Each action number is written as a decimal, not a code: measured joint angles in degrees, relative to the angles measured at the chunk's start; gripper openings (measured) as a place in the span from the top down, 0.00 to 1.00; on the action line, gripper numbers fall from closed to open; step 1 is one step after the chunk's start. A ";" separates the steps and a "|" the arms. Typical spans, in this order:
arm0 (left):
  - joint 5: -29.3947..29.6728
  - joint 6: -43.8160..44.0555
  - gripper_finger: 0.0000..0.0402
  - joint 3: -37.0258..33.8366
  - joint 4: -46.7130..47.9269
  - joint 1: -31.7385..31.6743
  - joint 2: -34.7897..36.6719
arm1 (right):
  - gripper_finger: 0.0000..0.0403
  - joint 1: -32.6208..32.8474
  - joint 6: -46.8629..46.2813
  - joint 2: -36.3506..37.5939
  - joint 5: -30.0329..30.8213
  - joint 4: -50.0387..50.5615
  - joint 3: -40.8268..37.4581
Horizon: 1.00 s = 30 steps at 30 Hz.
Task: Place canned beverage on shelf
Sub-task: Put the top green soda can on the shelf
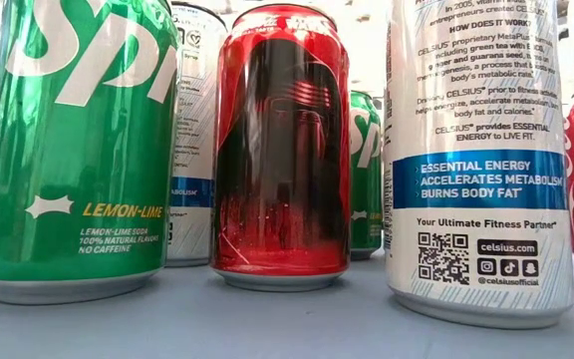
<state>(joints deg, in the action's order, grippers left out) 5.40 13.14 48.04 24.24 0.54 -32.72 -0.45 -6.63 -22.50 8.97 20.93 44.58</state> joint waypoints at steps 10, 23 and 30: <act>6.80 -3.53 0.59 -12.57 -23.15 -0.02 -2.76 | 0.69 0.00 -1.44 0.00 4.11 0.02 0.00; -5.76 -10.66 0.43 8.49 -7.95 0.02 -26.04 | 0.69 0.00 -3.92 0.00 4.62 4.34 0.00; -10.89 -19.50 0.41 25.34 4.42 1.02 -41.37 | 0.69 0.00 -3.93 0.00 4.29 7.12 0.00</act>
<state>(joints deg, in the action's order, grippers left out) -5.48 -6.35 73.37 28.65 1.56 -74.09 -0.45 -10.57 -22.50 13.26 28.05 44.58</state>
